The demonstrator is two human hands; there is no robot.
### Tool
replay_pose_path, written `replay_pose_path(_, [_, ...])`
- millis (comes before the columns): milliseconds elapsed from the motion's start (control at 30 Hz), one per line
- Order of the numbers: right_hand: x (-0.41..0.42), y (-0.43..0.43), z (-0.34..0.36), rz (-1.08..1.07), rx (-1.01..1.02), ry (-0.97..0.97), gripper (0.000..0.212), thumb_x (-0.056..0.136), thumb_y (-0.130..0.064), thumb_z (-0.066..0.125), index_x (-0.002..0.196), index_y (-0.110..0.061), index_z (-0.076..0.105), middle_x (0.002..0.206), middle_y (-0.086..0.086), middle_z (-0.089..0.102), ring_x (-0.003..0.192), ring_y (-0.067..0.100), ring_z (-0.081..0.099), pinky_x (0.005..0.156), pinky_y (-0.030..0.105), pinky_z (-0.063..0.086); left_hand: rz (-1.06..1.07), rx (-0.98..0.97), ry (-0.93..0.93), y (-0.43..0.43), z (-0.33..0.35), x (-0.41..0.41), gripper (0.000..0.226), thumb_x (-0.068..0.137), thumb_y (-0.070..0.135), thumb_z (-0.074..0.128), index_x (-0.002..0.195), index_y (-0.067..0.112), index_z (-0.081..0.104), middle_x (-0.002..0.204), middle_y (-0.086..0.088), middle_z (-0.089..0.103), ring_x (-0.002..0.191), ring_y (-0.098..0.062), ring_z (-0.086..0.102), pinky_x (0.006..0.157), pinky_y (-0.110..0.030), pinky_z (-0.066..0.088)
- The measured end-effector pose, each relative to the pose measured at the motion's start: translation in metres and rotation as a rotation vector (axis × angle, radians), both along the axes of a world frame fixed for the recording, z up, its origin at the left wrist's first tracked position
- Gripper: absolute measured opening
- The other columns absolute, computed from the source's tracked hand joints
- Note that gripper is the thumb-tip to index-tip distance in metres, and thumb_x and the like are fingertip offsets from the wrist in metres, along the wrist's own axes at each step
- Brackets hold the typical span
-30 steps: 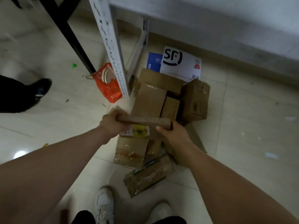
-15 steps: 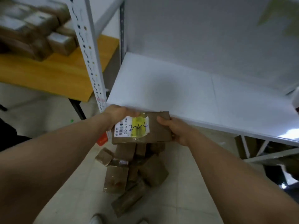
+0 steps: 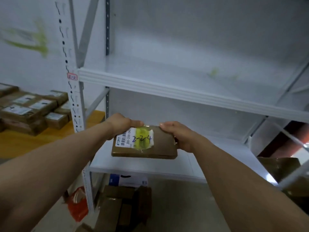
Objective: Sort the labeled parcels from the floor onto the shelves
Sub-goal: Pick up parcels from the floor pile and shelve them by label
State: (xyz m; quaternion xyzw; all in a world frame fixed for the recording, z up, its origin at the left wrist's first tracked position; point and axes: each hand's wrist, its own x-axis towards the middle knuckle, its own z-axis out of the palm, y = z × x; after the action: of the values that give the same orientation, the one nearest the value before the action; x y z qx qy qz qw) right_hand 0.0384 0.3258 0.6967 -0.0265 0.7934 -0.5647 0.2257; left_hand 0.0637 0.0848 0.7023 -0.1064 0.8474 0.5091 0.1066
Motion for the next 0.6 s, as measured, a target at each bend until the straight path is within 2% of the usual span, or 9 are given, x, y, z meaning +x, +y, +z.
replay_pose_path(67, [-0.002,0.008,0.018,-0.024,-0.031,0.061,0.026,0.089,-0.037,0.074,0.106,-0.017,0.071,0.093,0.003,0.072,0.080,0.017,0.067,0.071,0.031,0.055,-0.015,-0.047,0.074,0.013,0.020,-0.001,0.049,0.080,0.054,0.074,0.085,0.006,0.072,0.070,-0.008,0.076,0.062,-0.021,0.074,0.062,-0.028,0.056])
replay_pose_path(167, [-0.006,0.024,0.045,-0.113,-0.121,0.141,0.020,0.085,-0.019,0.079,0.101,-0.012,0.069,0.090,0.006,0.074,0.076,0.018,0.069,0.068,0.029,0.056,-0.038,-0.041,0.176,0.032,0.051,-0.001,0.047,0.080,0.057,0.072,0.070,0.011,0.068,0.060,-0.005,0.073,0.050,-0.015,0.070,0.049,-0.022,0.049])
replay_pose_path(233, [-0.006,0.035,0.066,-0.188,-0.164,0.199,0.018,0.083,-0.014,0.080,0.096,-0.013,0.067,0.085,0.005,0.073,0.073,0.018,0.069,0.067,0.029,0.056,-0.064,0.040,0.219,0.043,0.070,-0.001,0.051,0.082,0.061,0.067,0.075,0.010,0.067,0.061,-0.004,0.073,0.051,-0.015,0.069,0.048,-0.020,0.048])
replay_pose_path(333, [-0.006,0.052,0.100,-0.300,-0.181,0.278,0.018,0.084,-0.015,0.079,0.097,-0.015,0.067,0.087,0.005,0.073,0.074,0.019,0.068,0.067,0.030,0.056,-0.128,0.298,0.200,0.048,0.095,-0.007,0.054,0.084,0.064,0.062,0.095,0.013,0.072,0.084,-0.005,0.077,0.076,-0.020,0.071,0.071,-0.031,0.055])
replay_pose_path(400, [-0.008,0.065,0.122,-0.393,-0.199,0.318,0.017,0.086,-0.016,0.077,0.098,-0.016,0.065,0.087,0.004,0.072,0.073,0.018,0.067,0.063,0.027,0.055,-0.194,0.348,0.135,0.046,0.106,-0.017,0.044,0.086,0.057,0.065,0.100,0.016,0.073,0.092,-0.004,0.075,0.085,-0.020,0.067,0.083,-0.035,0.053])
replay_pose_path(500, [-0.010,0.086,0.147,-0.483,-0.200,0.357,0.016,0.087,-0.019,0.076,0.101,-0.016,0.068,0.091,0.006,0.073,0.075,0.021,0.068,0.064,0.029,0.056,-0.295,0.310,0.053,0.051,0.119,-0.032,0.031,0.087,0.043,0.069,0.102,0.016,0.072,0.086,-0.002,0.071,0.082,-0.017,0.062,0.072,-0.030,0.051])
replay_pose_path(600, [-0.017,0.103,0.158,-0.529,-0.195,0.388,0.018,0.086,-0.021,0.077,0.101,-0.016,0.067,0.097,0.008,0.073,0.081,0.023,0.068,0.071,0.033,0.057,-0.328,0.323,0.089,0.073,0.130,-0.047,0.018,0.091,0.025,0.069,0.105,0.013,0.071,0.085,0.002,0.073,0.077,-0.013,0.065,0.061,-0.022,0.055])
